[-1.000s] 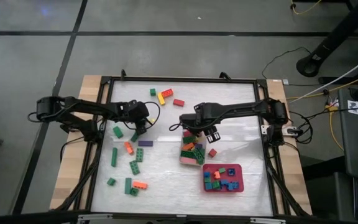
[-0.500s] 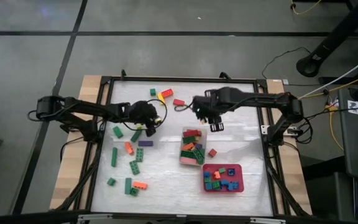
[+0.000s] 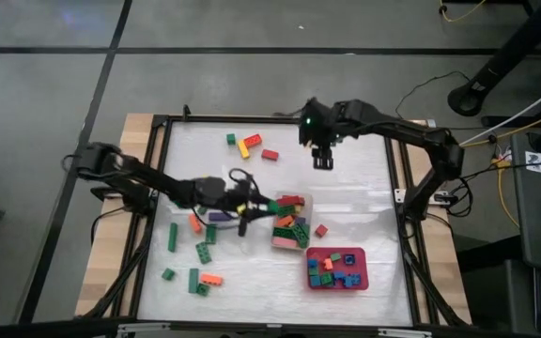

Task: Sort blocks by size
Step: Put the green square block into the red bin

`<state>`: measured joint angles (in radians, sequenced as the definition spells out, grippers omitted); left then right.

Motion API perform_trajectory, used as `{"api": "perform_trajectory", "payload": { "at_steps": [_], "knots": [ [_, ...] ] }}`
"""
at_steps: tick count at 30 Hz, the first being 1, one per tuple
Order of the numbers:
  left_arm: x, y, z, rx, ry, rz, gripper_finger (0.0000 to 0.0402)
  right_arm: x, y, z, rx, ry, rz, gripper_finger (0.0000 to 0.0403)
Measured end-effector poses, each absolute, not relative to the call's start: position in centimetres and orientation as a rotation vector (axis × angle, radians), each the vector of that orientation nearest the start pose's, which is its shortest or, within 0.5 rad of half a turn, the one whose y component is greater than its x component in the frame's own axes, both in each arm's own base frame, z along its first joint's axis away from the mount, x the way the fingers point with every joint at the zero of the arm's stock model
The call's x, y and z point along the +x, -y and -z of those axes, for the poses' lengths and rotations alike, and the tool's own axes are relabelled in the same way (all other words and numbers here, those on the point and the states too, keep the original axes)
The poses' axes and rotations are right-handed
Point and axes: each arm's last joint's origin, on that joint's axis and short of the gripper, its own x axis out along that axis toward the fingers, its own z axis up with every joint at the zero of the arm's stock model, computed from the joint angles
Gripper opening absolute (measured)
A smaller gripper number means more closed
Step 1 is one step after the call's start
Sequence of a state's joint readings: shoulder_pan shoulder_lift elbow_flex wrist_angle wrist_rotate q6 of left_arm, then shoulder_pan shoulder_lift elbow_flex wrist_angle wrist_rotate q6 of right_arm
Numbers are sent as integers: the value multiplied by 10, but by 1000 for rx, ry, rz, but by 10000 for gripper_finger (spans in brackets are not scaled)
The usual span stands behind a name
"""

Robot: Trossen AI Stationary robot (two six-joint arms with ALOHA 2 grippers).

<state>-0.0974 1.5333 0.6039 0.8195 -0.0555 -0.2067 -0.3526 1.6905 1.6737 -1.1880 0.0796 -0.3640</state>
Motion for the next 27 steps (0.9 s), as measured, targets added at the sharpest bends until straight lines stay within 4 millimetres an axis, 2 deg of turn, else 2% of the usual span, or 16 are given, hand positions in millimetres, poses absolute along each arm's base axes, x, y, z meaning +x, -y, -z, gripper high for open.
{"api": "perform_trajectory", "payload": {
  "at_steps": [4, 10, 15, 20, 27],
  "knots": [
    [336, 50, -191, -172, -71, 86, 117, 309, 137, -333, -129, -1196, 208, 202],
    [400, 80, -180, -59, -67, 137, 117, 301, 160, -335, -99, -1165, 280, 202],
    [440, 103, -162, -29, -139, 166, 133, 295, 176, -336, -78, -1142, 332, 202],
    [462, 131, -148, -16, -199, 212, 138, 284, 186, -334, 25, -1150, 326, 202],
    [469, 155, -146, 23, -197, 248, 141, 272, 185, -330, 131, -1228, 247, 202]
  ]
}}
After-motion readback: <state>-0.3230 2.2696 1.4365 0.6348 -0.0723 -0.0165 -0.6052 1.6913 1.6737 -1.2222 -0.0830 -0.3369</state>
